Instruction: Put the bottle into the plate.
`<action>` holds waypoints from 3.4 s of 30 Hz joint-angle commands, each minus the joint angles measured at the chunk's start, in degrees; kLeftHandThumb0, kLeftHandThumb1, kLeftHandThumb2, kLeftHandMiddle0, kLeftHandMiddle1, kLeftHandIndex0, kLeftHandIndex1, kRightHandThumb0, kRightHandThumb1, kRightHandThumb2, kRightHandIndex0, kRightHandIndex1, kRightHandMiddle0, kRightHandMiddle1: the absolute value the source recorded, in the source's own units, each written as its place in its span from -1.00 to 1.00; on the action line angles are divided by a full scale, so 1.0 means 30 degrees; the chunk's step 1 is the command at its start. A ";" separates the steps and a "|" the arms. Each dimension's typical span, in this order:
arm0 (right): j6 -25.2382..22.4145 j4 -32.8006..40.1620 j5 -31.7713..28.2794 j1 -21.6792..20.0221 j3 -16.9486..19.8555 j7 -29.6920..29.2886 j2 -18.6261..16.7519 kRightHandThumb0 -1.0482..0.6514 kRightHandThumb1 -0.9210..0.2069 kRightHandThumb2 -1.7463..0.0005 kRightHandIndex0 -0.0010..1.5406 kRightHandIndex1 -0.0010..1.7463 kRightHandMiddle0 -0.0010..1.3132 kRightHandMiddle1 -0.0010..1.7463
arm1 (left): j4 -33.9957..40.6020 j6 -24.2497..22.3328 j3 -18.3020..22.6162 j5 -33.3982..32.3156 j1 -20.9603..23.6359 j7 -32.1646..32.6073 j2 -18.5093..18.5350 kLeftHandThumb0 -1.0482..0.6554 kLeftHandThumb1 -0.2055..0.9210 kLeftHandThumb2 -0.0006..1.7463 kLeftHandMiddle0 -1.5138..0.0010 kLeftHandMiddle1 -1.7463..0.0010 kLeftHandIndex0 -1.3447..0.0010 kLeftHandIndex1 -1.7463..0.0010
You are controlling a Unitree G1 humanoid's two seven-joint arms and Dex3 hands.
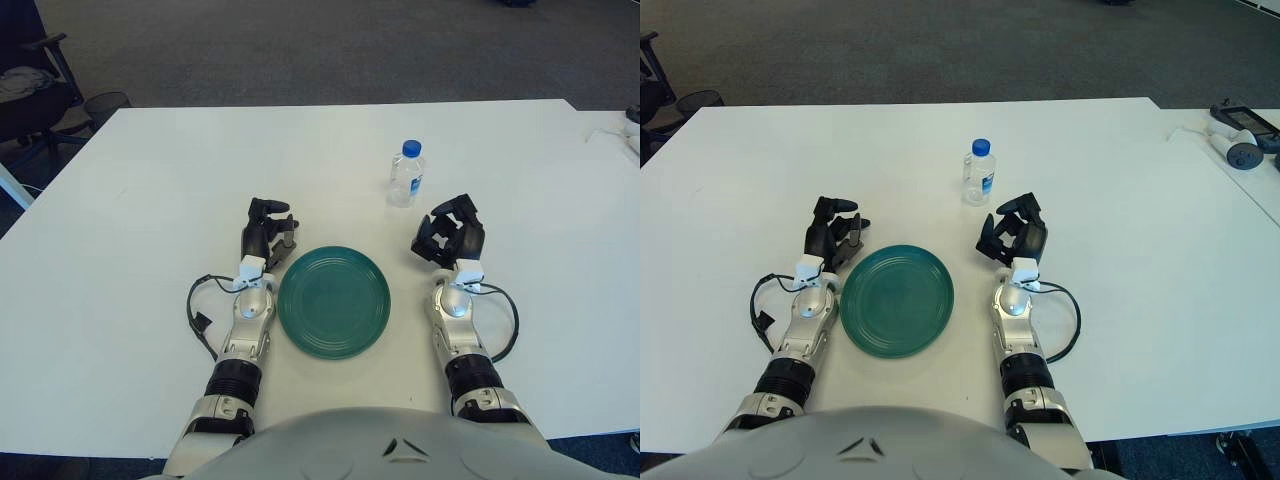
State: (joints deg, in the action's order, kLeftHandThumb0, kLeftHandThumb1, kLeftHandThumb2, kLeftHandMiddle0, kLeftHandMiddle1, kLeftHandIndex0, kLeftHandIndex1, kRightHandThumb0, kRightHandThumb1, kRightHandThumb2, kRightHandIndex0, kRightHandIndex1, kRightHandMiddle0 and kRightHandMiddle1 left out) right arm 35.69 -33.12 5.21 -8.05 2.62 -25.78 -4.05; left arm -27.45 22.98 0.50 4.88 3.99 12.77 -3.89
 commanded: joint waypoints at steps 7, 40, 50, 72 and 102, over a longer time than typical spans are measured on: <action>-0.0808 -0.2663 -0.0078 0.0836 0.0514 0.0505 0.0350 -0.31 0.00 -0.45 0.30 1.00 -0.12 1.00 | -0.1125 -0.1277 0.0310 0.0151 -0.1361 0.0363 0.0160 -0.20 0.77 -0.19 0.18 -0.31 0.60 -1.00; 0.0451 -0.3291 -0.2863 -0.0810 0.4418 -0.0131 -0.1145 -0.33 0.12 -0.54 0.43 1.00 -0.04 1.00 | -0.0675 -0.1443 0.0379 0.0287 -0.1663 0.0270 0.0446 -0.20 0.70 -0.13 0.18 -0.34 0.56 -1.00; 0.0197 -0.3962 -0.1902 -0.0580 0.3798 0.0470 -0.0452 -0.10 -0.15 -0.33 -0.09 1.00 -0.33 0.99 | -0.0660 -0.1528 0.0495 0.0053 -0.1663 0.0182 0.0350 -0.21 0.67 -0.10 0.17 -0.34 0.55 -1.00; 0.0167 -0.2803 -0.0642 0.0676 0.1389 0.4552 0.0581 -0.41 -0.17 0.12 -1.00 -0.28 -1.00 -0.32 | -0.0859 -0.1207 0.0483 0.0034 -0.1604 0.0201 0.0273 -0.20 0.70 -0.13 0.17 -0.33 0.56 -1.00; 0.0387 -0.4775 0.1213 0.0325 -0.0508 0.3429 0.2124 -0.90 -0.49 0.64 -1.00 -1.00 -1.00 -1.00 | -0.0699 -0.1481 0.0528 -0.0096 -0.1722 0.0052 0.0281 -0.20 0.69 -0.12 0.18 -0.34 0.56 -1.00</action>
State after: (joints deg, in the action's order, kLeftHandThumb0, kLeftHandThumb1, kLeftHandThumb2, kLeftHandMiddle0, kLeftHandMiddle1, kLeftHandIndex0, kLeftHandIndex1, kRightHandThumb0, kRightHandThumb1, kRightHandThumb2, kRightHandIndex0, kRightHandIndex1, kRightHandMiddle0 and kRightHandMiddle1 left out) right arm 35.81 -41.17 7.44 -13.58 0.88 -14.92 0.70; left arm -26.93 20.89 1.40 4.82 2.66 13.20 -3.58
